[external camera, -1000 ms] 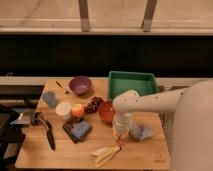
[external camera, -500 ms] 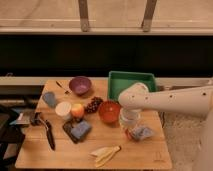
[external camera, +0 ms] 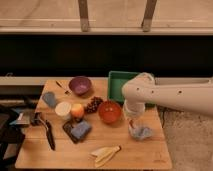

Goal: Place pepper in red bowl

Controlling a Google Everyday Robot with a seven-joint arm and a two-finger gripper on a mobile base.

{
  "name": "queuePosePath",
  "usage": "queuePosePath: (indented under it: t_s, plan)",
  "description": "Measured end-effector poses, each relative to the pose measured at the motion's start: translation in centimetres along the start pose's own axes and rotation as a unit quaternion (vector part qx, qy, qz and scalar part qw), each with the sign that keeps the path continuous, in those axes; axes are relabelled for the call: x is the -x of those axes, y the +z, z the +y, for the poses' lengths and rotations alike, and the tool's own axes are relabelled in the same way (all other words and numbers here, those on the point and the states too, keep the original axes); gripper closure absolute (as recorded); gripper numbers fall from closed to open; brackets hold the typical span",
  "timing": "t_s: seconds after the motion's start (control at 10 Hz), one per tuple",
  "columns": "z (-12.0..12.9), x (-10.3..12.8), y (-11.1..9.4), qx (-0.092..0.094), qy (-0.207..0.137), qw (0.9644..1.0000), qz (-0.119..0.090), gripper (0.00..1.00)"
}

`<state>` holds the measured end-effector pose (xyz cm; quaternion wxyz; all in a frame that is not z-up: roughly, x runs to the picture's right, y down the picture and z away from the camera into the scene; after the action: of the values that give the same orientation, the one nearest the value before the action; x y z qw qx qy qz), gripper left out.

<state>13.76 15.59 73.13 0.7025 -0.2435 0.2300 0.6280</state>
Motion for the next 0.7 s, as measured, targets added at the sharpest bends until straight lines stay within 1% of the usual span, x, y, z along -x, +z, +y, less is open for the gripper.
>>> queuePosePath:
  t_s: [0.1,0.2,0.3,0.4,0.5,0.7]
  plan:
    - [1.0,0.8,-0.1,0.001,-0.009,1.0,-0.002,1.0]
    - [2.8,1.9,-0.2,0.004,-0.023,0.9997,-0.003,0.98]
    - [4.0,2.5,-0.2,0.006,-0.035,0.9994,-0.004,0.93]
    - [5.0,2.8,-0.2,0.008,-0.047,0.9988,-0.003,0.85]
    - [6.2,3.0,-0.2,0.014,-0.062,0.998,-0.002,0.73]
    - [7.2,3.1,0.2,0.023,-0.079,0.9966,0.003,0.53]
